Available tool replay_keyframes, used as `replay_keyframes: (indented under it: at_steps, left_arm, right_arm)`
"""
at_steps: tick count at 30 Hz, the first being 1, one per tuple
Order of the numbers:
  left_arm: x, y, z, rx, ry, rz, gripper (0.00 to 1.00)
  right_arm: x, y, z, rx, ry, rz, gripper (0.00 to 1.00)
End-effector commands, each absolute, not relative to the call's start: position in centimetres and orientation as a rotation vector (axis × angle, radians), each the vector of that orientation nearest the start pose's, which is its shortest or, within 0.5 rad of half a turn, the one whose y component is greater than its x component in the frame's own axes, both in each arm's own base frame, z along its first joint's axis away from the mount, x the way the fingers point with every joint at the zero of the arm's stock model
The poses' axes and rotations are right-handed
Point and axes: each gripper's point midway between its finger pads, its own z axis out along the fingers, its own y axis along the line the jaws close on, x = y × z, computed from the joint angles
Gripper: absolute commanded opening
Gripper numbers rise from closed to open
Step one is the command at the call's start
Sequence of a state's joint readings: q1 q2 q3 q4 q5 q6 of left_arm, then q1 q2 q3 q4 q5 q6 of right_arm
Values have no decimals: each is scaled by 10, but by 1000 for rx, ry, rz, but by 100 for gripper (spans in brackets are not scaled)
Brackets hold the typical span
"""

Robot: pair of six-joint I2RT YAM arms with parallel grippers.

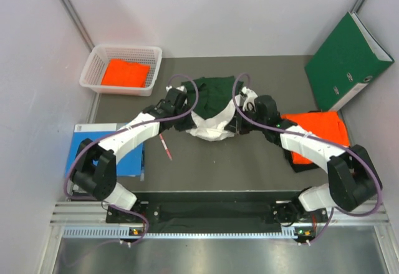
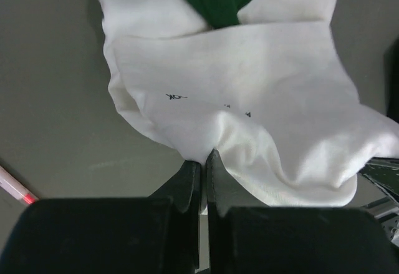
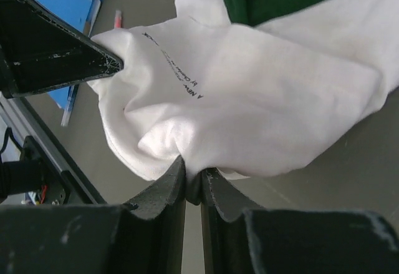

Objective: Fold and stack the t-shirts
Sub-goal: Fold the tshirt

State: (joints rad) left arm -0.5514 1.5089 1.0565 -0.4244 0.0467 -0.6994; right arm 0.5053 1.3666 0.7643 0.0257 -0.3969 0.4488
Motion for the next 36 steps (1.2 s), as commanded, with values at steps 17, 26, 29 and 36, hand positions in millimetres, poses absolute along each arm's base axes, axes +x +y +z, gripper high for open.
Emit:
replay_keyframes:
  at_steps: [17,26,29,36]
  left_arm:
    - [459,-237,181,-107,2370,-626,0]
    - [510,-235,164,-132,2363,-646,0]
    - [528,-230,158,-145,2363,-657,0]
    - [568,-216,150,-178,2335,-680,99]
  right_arm:
    - [455,254,190,-285,2038,808,15]
    - [512,247,160,-253,2064,792,16]
    - [531,246,154,-234,2063,793,17]
    - [582,236,150,-120,2027,716,39]
